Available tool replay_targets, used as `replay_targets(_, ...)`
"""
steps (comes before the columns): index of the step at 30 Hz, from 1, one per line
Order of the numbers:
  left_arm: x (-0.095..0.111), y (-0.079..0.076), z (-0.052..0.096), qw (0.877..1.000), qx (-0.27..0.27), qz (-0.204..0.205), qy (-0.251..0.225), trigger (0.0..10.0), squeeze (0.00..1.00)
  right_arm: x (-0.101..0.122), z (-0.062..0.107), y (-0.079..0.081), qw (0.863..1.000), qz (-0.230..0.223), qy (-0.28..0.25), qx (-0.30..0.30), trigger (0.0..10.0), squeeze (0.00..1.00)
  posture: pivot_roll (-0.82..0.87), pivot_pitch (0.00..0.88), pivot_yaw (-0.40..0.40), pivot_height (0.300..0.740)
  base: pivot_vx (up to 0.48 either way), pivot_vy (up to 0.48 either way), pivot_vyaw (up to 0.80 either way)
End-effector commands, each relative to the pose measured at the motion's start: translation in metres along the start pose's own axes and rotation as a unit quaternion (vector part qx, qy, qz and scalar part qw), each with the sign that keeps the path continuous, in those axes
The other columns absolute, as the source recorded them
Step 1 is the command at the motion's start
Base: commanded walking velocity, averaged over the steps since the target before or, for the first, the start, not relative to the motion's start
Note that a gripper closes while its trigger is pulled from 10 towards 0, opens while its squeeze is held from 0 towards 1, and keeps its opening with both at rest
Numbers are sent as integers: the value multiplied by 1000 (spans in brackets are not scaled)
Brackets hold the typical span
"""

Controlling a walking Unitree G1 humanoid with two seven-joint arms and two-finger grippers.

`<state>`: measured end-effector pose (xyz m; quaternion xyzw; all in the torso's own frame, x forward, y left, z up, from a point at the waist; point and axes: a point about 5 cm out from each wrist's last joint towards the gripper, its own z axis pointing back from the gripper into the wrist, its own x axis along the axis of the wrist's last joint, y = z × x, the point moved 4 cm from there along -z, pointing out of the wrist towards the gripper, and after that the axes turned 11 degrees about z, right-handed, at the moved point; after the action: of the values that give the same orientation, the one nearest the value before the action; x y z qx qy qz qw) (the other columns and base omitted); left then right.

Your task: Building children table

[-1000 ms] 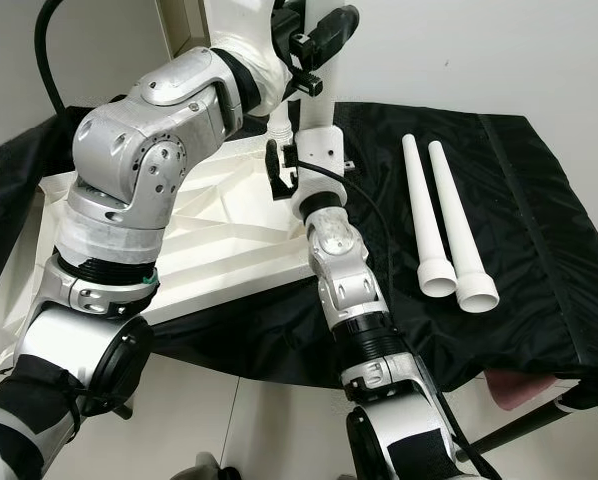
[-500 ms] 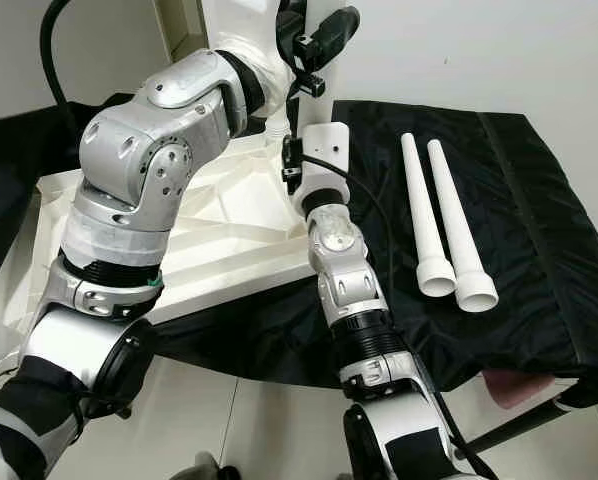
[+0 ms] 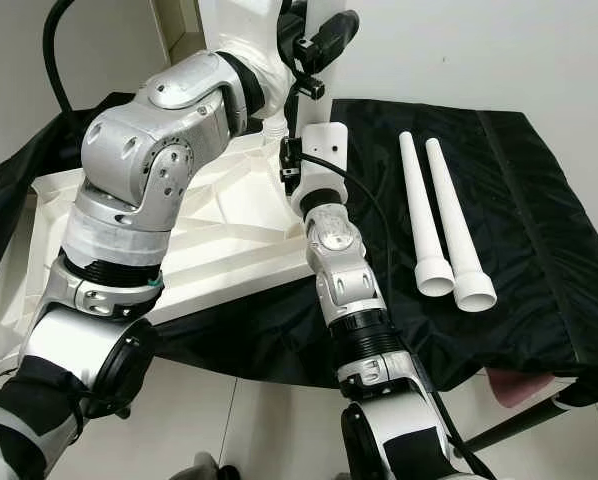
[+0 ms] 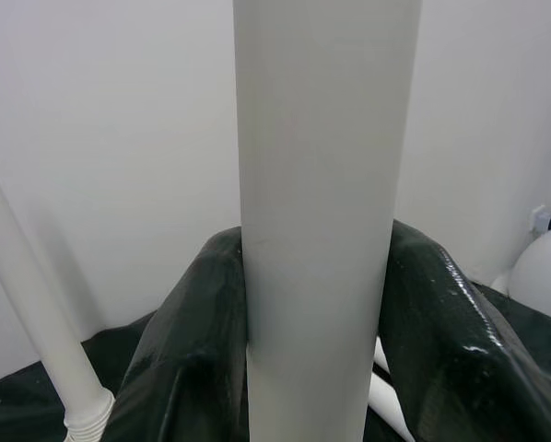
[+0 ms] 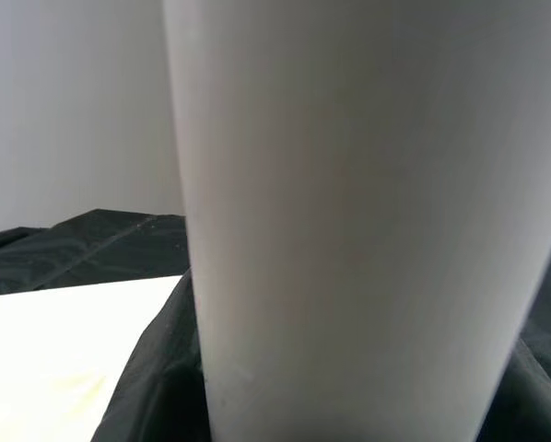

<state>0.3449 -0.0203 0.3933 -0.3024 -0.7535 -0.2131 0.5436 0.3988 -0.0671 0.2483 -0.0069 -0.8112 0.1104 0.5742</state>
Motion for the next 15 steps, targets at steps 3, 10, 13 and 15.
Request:
replay_targets(3,11,-11,-1,999,-17,24,-28,10000,71,-3,-1,-4,1000,-5,14,-8,10000,0,-121,63,60,740,0,0,0)
replay_targets(10,9,-14,-2,998,-18,48,-34,10000,1000,-6,-2,-10,1000,3,19,-21,10000,0,-122,63,65,740,0,0,0)
replay_targets(13,18,-16,-1,998,-26,37,-53,10000,0,-9,-2,-18,999,4,26,-36,10000,0,-124,66,67,740,0,0,0)
replay_targets(15,23,-20,-2,996,-37,40,-64,10000,0,-10,-2,-22,999,2,28,-44,10000,0,-122,68,66,740,0,0,0)
